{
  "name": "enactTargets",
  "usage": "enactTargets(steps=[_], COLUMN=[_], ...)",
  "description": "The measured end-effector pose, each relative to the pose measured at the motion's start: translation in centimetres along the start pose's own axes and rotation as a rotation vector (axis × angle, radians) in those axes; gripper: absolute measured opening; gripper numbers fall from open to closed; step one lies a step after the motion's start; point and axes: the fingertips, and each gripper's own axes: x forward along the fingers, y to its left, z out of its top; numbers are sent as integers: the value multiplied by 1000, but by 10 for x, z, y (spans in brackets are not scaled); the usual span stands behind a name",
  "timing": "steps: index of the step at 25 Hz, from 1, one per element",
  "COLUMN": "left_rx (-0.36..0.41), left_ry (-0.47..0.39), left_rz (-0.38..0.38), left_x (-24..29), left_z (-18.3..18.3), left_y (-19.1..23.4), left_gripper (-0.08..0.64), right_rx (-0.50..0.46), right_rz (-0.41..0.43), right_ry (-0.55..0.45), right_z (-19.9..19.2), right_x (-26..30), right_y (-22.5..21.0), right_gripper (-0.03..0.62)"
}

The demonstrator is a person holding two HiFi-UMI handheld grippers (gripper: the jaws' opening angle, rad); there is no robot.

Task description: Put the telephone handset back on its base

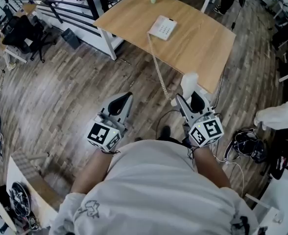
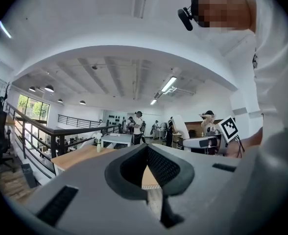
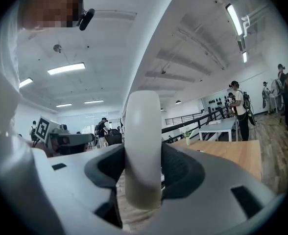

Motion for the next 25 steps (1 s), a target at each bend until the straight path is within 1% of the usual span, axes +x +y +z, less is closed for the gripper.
enactTargets(steps=[9,13,18,22,25], left_rx=[5,0,-22,-7,-19], left_ry=[-6,6,17,19,17], left_rz=[91,127,162,163,162], left_x=[67,94,113,130,140], left_z=[5,4,2,3,1], left_y=[-8,-13,-17,-15,-5], left_gripper=[6,6,6,6,6], right_rx=[4,12,38,52,61], right_rz=[123,169,189,200,203], right_ry=[1,10,20,27,34], right_z=[15,20,20,20,17], right_x=[19,26,32,39,50], right_y=[-59,-87,-113,-126,-131], right_gripper=[224,224,224,224,224])
